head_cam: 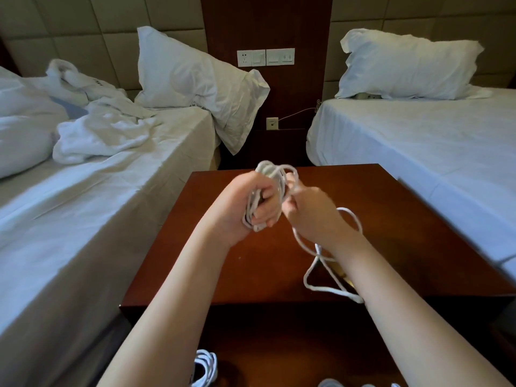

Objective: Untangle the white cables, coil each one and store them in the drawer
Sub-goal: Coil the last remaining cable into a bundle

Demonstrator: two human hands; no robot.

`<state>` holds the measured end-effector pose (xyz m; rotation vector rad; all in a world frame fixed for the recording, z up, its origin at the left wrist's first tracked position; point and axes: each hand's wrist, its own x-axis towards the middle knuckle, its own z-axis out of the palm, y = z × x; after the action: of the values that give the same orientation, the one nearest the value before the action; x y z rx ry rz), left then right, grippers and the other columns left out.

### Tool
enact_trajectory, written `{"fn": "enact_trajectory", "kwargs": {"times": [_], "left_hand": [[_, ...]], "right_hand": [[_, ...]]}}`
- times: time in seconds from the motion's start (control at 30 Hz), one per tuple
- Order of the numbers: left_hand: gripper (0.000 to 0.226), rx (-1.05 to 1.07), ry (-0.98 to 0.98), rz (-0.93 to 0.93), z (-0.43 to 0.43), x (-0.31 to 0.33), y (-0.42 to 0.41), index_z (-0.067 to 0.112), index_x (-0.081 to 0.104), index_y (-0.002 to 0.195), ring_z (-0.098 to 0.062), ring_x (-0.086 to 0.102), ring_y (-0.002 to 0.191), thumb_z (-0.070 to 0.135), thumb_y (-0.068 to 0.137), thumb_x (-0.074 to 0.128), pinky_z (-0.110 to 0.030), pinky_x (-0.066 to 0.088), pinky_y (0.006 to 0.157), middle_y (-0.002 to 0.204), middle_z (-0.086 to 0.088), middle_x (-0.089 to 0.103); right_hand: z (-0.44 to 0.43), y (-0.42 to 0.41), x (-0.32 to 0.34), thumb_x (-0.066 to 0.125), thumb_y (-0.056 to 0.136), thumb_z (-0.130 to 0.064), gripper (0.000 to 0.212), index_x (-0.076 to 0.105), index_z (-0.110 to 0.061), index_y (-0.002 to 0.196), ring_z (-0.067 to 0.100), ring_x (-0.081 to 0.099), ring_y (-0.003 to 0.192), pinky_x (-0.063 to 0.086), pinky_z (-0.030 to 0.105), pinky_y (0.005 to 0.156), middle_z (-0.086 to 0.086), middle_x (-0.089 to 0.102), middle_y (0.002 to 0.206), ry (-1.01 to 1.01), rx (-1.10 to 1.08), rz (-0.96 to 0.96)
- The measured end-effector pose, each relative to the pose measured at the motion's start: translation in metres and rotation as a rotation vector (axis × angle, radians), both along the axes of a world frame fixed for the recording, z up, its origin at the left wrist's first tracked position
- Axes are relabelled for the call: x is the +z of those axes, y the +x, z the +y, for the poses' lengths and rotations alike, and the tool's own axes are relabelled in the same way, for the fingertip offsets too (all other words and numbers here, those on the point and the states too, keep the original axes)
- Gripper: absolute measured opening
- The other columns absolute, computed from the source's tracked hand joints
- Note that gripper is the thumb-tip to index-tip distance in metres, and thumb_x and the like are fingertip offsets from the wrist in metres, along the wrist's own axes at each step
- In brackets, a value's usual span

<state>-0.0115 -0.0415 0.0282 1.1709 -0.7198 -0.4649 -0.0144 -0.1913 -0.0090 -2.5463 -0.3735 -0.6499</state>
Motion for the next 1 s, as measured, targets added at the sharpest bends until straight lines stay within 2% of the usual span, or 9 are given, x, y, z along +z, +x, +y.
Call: {"fn": "enact_trajectory", "kwargs": {"times": [0.1, 0.2, 0.33, 0.43, 0.67, 0.8, 0.87, 0.97, 1.0], "left_hand": [[0.021, 0.146, -0.099, 0.059, -0.003, 0.003, 0.001, 0.014, 0.046, 0.054, -0.01, 0.033, 0.034, 0.015, 0.075, 0.045, -0.022, 0.038, 0.043, 0.039, 0.0, 0.038], [0.012, 0.258, -0.156, 0.081, -0.001, 0.0, 0.003, 0.01, 0.042, 0.065, -0.01, 0.036, 0.04, 0.016, 0.075, 0.046, -0.023, 0.039, 0.049, 0.045, 0.001, 0.041], [0.01, 0.39, -0.217, 0.121, 0.002, -0.011, 0.014, 0.011, 0.044, 0.071, -0.007, 0.044, 0.044, 0.014, 0.078, 0.051, -0.022, 0.05, 0.058, 0.051, 0.003, 0.047], [0.019, 0.506, -0.237, 0.082, -0.002, -0.016, 0.016, 0.011, 0.05, 0.076, -0.007, 0.051, 0.05, 0.006, 0.094, 0.049, -0.025, 0.053, 0.066, 0.056, 0.002, 0.052], [0.024, 0.918, -0.302, 0.005, 0.006, -0.011, 0.023, 0.013, 0.051, 0.071, -0.01, 0.053, 0.057, 0.007, 0.094, 0.051, -0.037, 0.055, 0.078, 0.056, 0.004, 0.053], [0.036, 1.15, -0.102, -0.187, 0.007, -0.014, 0.024, 0.022, 0.058, 0.059, -0.015, 0.063, 0.061, 0.009, 0.092, 0.051, -0.036, 0.055, 0.074, 0.059, 0.001, 0.061], [0.033, 1.238, -0.006, -0.279, 0.006, -0.019, 0.025, 0.017, 0.061, 0.062, -0.012, 0.068, 0.064, 0.009, 0.093, 0.051, -0.031, 0.055, 0.072, 0.063, 0.0, 0.065], [0.03, 1.364, 0.179, -0.498, 0.009, -0.025, 0.028, 0.011, 0.063, 0.065, 0.007, 0.062, 0.066, 0.012, 0.093, 0.052, -0.006, 0.04, 0.074, 0.064, 0.005, 0.066], [0.031, 1.415, 0.285, -0.561, 0.01, -0.027, 0.03, 0.006, 0.065, 0.067, 0.005, 0.059, 0.067, 0.016, 0.093, 0.051, -0.004, 0.035, 0.071, 0.066, 0.003, 0.066]], "right_hand": [[0.017, -0.004, -0.008, 0.056, 0.096, -0.017, 0.051, 0.033, -0.009, 0.14, 0.028, 0.061, 0.063, 0.043, 0.034, 0.06, 0.008, 0.064, 0.071, -0.002, 0.089, 0.148], [0.025, -0.001, -0.016, 0.058, 0.095, -0.022, 0.039, 0.038, -0.014, 0.128, 0.02, 0.058, 0.053, 0.053, 0.041, 0.064, 0.001, 0.058, 0.061, -0.045, 0.097, 0.216], [0.029, -0.001, -0.017, 0.056, 0.096, -0.03, 0.023, 0.04, -0.023, 0.111, 0.014, 0.055, 0.06, 0.05, 0.037, 0.07, -0.007, 0.052, 0.064, -0.146, 0.083, 0.345], [0.034, -0.004, -0.013, 0.055, 0.097, -0.032, 0.024, 0.042, -0.022, 0.114, 0.011, 0.054, 0.063, 0.049, 0.035, 0.074, -0.009, 0.051, 0.067, -0.191, 0.099, 0.395], [0.032, -0.01, -0.001, 0.058, 0.094, -0.036, 0.013, 0.055, -0.025, 0.1, 0.012, 0.055, 0.075, 0.042, 0.026, 0.064, -0.01, 0.055, 0.079, -0.206, 0.148, 0.45], [0.034, -0.011, 0.003, 0.058, 0.094, -0.036, 0.012, 0.058, -0.024, 0.099, 0.015, 0.057, 0.079, 0.042, 0.027, 0.064, -0.009, 0.058, 0.081, -0.283, 0.132, 0.399], [0.028, -0.012, 0.004, 0.057, 0.095, -0.036, 0.014, 0.061, -0.023, 0.098, 0.018, 0.056, 0.08, 0.043, 0.03, 0.065, -0.006, 0.06, 0.084, -0.306, 0.074, 0.315], [0.018, -0.012, 0.005, 0.05, 0.099, -0.031, 0.013, 0.06, -0.022, 0.098, 0.023, 0.05, 0.073, 0.038, 0.034, 0.068, -0.003, 0.057, 0.08, -0.35, 0.017, 0.2], [0.018, -0.011, 0.003, 0.048, 0.1, -0.028, 0.013, 0.059, -0.022, 0.097, 0.023, 0.051, 0.072, 0.039, 0.035, 0.074, -0.003, 0.059, 0.079, -0.383, -0.004, 0.148]]}}
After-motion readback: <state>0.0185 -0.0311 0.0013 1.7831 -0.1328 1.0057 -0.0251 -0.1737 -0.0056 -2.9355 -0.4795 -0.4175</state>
